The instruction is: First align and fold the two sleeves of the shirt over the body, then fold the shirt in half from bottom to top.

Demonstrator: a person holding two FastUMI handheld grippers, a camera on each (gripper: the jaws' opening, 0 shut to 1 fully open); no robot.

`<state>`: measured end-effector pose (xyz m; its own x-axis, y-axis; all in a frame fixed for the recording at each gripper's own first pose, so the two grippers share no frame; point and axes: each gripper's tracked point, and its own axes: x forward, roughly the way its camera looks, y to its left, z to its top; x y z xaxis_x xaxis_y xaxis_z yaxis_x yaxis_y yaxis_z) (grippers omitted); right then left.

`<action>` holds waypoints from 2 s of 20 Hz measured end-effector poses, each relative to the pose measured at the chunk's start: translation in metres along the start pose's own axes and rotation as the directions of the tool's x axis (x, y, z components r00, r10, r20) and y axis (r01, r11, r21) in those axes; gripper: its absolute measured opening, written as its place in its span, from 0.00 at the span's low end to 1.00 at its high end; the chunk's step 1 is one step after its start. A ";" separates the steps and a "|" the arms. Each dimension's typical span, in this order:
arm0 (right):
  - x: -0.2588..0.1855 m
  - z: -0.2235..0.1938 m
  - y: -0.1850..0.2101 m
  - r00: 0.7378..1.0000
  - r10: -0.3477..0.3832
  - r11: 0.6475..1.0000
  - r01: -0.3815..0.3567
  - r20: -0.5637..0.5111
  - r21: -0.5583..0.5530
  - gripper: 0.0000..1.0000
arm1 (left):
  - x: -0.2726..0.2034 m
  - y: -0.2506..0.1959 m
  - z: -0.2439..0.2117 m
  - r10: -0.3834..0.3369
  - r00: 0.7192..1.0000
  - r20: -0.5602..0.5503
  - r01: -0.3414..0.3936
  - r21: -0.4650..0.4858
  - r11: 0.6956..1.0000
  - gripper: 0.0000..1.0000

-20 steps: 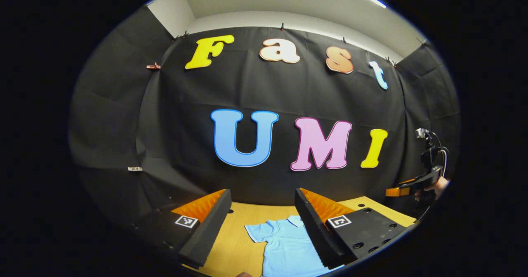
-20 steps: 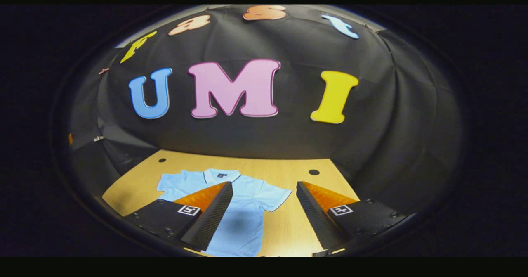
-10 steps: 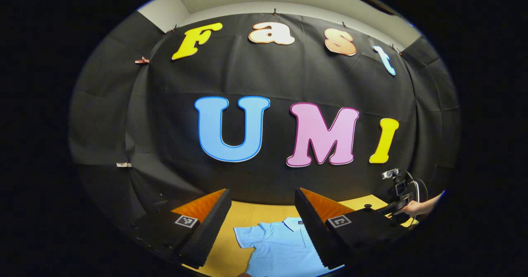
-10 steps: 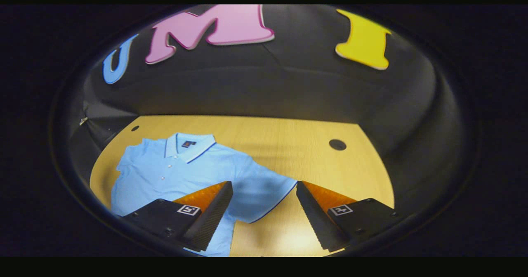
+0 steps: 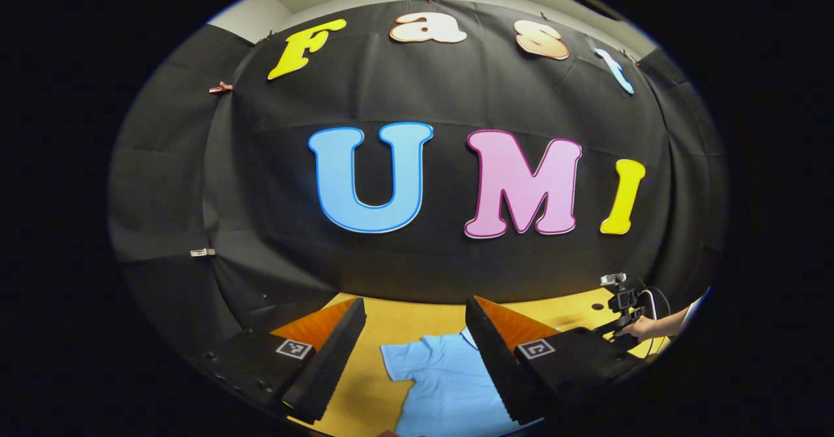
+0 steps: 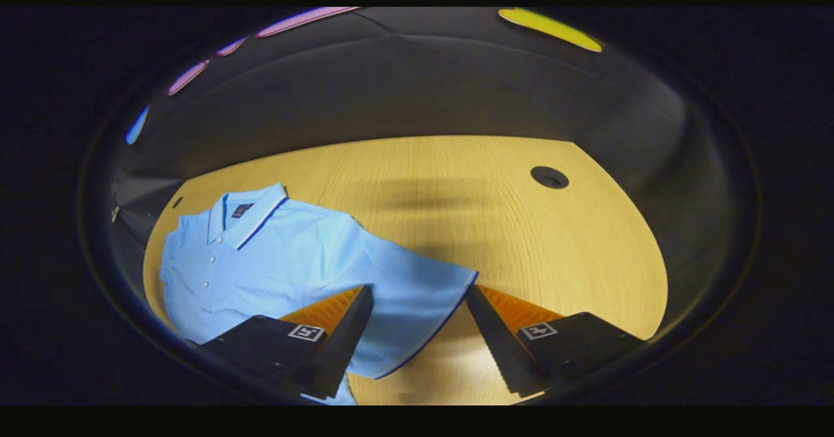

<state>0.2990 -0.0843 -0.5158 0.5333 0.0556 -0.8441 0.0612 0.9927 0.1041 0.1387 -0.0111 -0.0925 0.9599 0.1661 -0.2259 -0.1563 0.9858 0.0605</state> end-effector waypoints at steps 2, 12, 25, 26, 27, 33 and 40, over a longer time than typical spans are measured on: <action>-0.001 0.002 0.008 1.000 0.024 1.000 -0.024 0.012 0.011 0.69 | -0.001 0.008 -0.006 0.002 1.000 -0.009 -0.002 -0.010 1.000 0.98; -0.054 0.044 0.087 0.964 0.226 0.971 -0.234 0.139 0.040 0.13 | 0.001 0.023 -0.016 -0.022 0.999 -0.026 0.022 -0.014 1.000 0.98; -0.067 0.010 0.144 0.939 0.334 0.940 -0.339 0.082 0.049 0.87 | 0.069 0.034 -0.109 -0.104 0.970 -0.218 0.079 -0.120 0.990 0.98; -0.079 0.016 0.139 0.938 0.332 0.940 -0.338 0.103 0.045 0.91 | 0.080 0.038 -0.115 -0.099 0.968 -0.231 0.070 -0.130 0.989 0.98; -0.094 0.021 0.132 0.935 0.330 0.940 -0.338 0.128 0.041 0.91 | 0.093 0.039 -0.124 -0.100 0.964 -0.247 0.067 -0.138 0.988 0.98; -0.164 0.012 0.092 0.928 0.312 0.941 -0.332 0.205 0.071 0.91 | 0.183 0.039 -0.186 -0.089 0.916 -0.391 0.049 -0.111 0.993 0.97; -0.206 -0.031 0.027 0.958 0.219 0.968 -0.237 0.184 0.086 0.91 | 0.248 0.045 -0.291 -0.049 0.779 -0.625 0.014 -0.060 0.998 0.97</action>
<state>0.1647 -0.0655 -0.3552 0.6795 0.2507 -0.6895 0.0054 0.9380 0.3465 0.3024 0.0816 -0.4287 0.6099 0.0956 -0.7867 -0.1567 0.9876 -0.0015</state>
